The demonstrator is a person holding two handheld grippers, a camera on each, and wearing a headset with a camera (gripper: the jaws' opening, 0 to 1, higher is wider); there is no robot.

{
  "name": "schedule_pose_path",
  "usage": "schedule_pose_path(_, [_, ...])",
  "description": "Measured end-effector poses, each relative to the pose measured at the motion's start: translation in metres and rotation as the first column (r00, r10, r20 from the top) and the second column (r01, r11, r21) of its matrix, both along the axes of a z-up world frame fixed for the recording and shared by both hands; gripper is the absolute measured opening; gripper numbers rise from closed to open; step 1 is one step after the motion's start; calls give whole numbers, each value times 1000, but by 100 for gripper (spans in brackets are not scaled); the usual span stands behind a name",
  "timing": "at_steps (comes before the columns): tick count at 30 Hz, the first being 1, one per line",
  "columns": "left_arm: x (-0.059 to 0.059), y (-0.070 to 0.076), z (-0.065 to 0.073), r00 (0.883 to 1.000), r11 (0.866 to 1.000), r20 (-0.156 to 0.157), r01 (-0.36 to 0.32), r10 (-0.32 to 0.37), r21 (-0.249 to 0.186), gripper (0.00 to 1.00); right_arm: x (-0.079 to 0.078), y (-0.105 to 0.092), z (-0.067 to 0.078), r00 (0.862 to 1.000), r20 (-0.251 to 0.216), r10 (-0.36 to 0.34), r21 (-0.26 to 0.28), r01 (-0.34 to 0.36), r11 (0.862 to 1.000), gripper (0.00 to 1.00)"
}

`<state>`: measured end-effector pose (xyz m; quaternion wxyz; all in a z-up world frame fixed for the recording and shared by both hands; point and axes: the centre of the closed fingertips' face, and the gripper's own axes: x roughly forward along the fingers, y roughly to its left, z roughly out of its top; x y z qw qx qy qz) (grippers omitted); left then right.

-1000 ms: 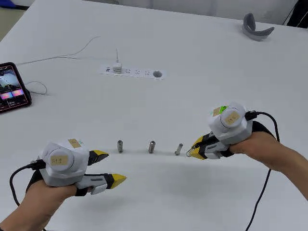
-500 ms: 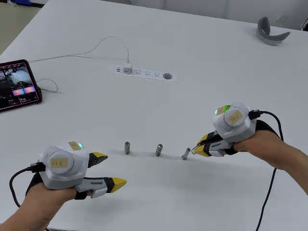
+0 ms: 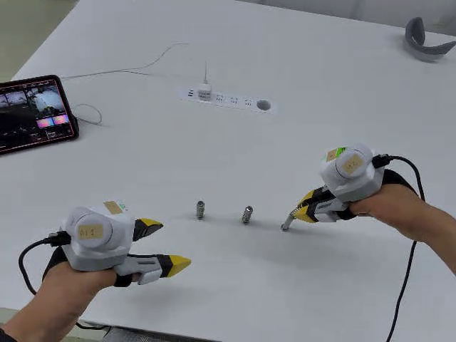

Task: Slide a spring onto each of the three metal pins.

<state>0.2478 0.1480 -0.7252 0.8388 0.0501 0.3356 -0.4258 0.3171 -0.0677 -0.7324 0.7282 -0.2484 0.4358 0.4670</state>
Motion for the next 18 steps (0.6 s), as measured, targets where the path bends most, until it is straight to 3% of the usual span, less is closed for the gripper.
schedule_pose_path(18, [0,3,6,1000,1000,4,-12,12,-4,60,1,6,-17,998,-14,65,-51,-65,997,13])
